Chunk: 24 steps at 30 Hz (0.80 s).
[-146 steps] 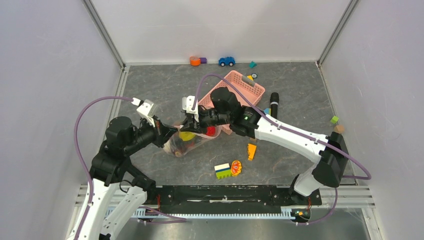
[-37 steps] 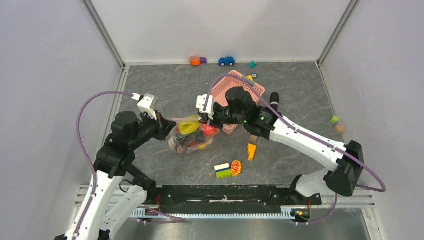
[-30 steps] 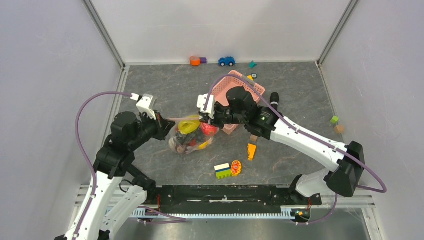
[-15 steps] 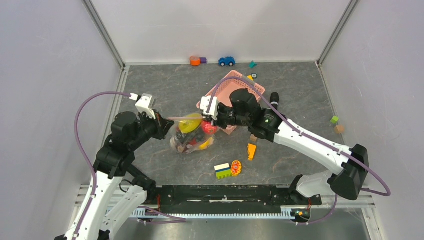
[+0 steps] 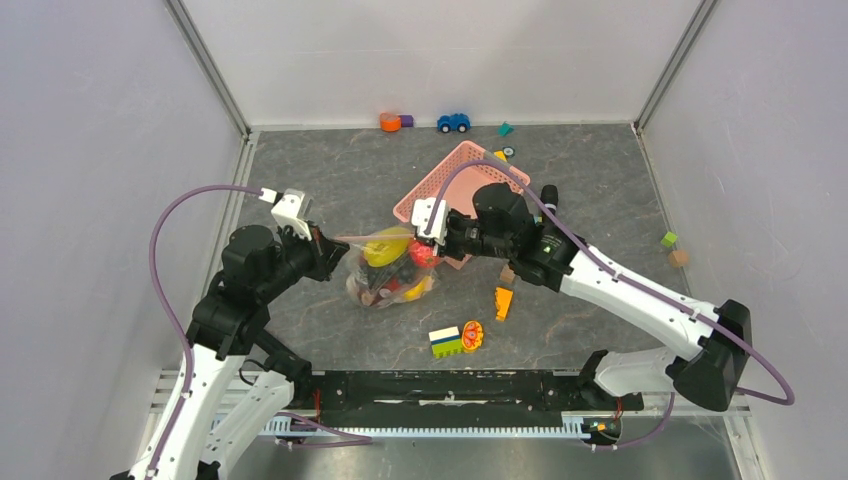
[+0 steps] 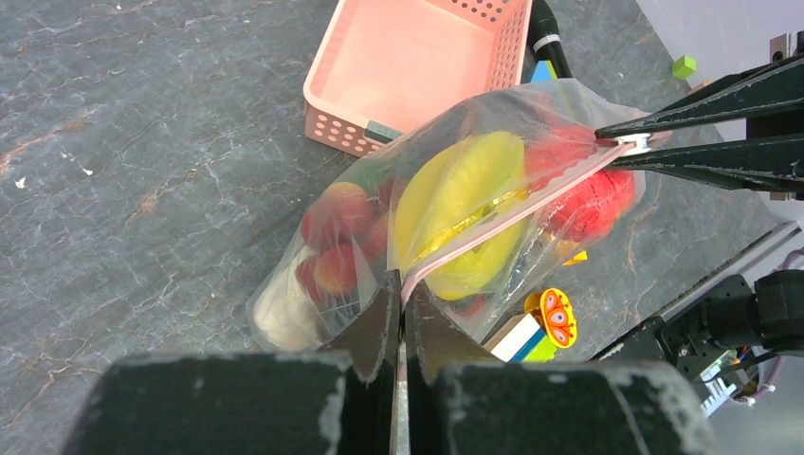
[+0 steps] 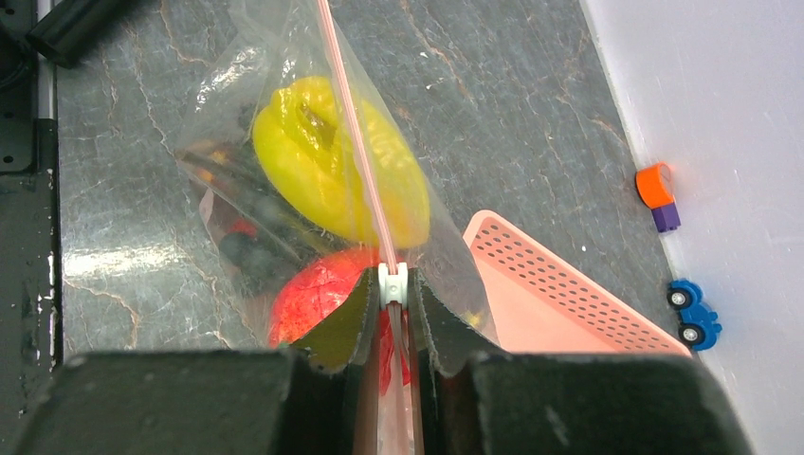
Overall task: Place the food in the zip-top bag and seal the zipper
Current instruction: Zip the zipper food storage bag at the center of the board.
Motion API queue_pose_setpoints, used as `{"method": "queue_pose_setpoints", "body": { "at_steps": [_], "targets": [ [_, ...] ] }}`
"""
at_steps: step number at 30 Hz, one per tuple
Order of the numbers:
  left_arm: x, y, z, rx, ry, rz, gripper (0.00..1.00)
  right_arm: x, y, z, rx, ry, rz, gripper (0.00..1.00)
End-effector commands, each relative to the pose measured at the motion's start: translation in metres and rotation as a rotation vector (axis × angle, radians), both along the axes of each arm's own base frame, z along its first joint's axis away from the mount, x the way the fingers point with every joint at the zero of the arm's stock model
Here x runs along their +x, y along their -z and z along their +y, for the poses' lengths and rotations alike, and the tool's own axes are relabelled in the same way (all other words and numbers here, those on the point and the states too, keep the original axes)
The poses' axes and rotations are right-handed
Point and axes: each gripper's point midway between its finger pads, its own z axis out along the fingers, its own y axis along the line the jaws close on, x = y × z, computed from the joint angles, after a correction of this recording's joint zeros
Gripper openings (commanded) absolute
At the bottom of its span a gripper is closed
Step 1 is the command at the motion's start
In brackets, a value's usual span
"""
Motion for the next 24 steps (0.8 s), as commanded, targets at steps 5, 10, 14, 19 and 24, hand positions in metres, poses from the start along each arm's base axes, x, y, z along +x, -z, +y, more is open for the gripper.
{"method": "queue_pose_setpoints", "body": {
  "at_steps": [5,10,14,19,24],
  "targets": [
    [0.011,-0.014,0.028,0.032,-0.152,-0.077,0.02,0.033,0.006,-0.067,-0.124,0.227,-0.092,0.14],
    [0.010,-0.015,0.026,0.030,-0.137,-0.079,0.02,0.031,0.005,-0.067,-0.120,0.219,-0.093,0.13],
    [0.008,-0.017,0.024,0.025,-0.122,-0.086,0.02,0.030,0.005,-0.074,-0.133,0.225,-0.119,0.14],
    [0.006,-0.016,0.016,0.022,-0.075,-0.080,0.02,0.021,0.000,-0.067,-0.100,0.166,-0.118,0.07],
    [-0.014,-0.040,-0.023,-0.043,0.190,-0.102,0.69,0.005,-0.002,-0.039,-0.055,0.002,-0.072,0.00]
  ]
}}
